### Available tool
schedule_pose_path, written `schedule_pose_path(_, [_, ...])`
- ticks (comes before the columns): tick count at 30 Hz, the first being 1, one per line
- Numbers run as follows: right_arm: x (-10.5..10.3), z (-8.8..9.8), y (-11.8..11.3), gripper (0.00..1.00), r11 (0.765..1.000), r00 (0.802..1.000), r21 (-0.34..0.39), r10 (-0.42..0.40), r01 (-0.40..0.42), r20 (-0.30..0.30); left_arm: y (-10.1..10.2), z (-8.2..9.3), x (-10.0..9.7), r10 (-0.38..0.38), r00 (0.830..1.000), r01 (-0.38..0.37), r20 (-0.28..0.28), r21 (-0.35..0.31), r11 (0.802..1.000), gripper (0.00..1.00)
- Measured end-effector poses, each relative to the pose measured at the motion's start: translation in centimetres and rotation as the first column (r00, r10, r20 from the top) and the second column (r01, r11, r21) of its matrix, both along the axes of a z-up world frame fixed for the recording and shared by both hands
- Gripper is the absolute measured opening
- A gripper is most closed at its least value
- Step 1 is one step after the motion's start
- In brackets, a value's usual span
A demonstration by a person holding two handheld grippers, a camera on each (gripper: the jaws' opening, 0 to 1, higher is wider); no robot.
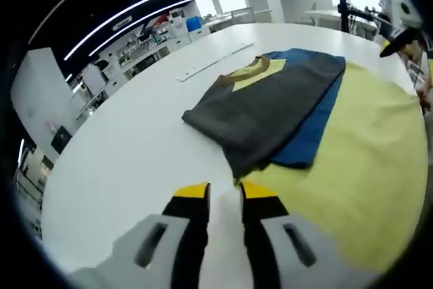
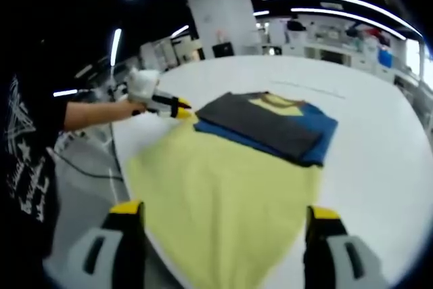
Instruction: Fold the garment on the visible template until the final outline fits inside the template.
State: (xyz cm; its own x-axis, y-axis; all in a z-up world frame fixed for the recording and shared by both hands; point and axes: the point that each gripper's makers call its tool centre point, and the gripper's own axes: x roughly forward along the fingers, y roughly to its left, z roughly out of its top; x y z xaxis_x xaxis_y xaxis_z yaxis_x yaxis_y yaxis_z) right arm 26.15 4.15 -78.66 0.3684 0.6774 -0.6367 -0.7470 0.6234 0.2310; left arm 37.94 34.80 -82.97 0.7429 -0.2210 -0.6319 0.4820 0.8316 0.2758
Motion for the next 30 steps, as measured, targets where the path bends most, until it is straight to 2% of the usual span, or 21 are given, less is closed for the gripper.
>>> schedule_pose_path(2, [-0.1,-0.1,0.1,0.99,1.0,1.0,-0.003,0.011,-0.011,0.001,0.1,0.5,-0.3,0.017,1.0,-0.017,0.002,-0.031,0.999,0.2])
schedule_pose_path(10, [-1.1,-0.5,0.2,0.99,0.998,0.998,-0.023,0.061,-0.061,-0.002,-1.9,3.0,-2.5,-0.01,1.0,0.013,0.018,-0.188,0.982,0.37])
schedule_pose_path(15, [-1.8,-0.8,0.0,0.99,0.997,0.997,-0.025,0.079,-0.079,-0.008,-2.4,3.0,-4.5,-0.055,0.998,0.052,-0.008,-0.212,0.976,0.44])
schedule_pose_path(19, [-2.5,-1.2,-0.2,0.99,0.994,0.995,-0.037,0.102,-0.103,-0.013,-3.6,3.4,-6.5,-0.104,0.994,0.093,-0.026,-0.262,0.96,0.49])
schedule_pose_path(27, [-3.7,-2.2,-0.9,0.99,0.99,0.992,-0.063,0.125,-0.126,-0.026,-5.5,3.0,-10.6,-0.17,0.983,0.141,-0.067,-0.315,0.938,0.56])
schedule_pose_path(30, [-4.2,-2.6,-1.2,0.94,0.987,0.99,-0.076,0.141,-0.143,-0.026,-6.0,2.9,-11.9,-0.194,0.978,0.159,-0.079,-0.32,0.934,0.58])
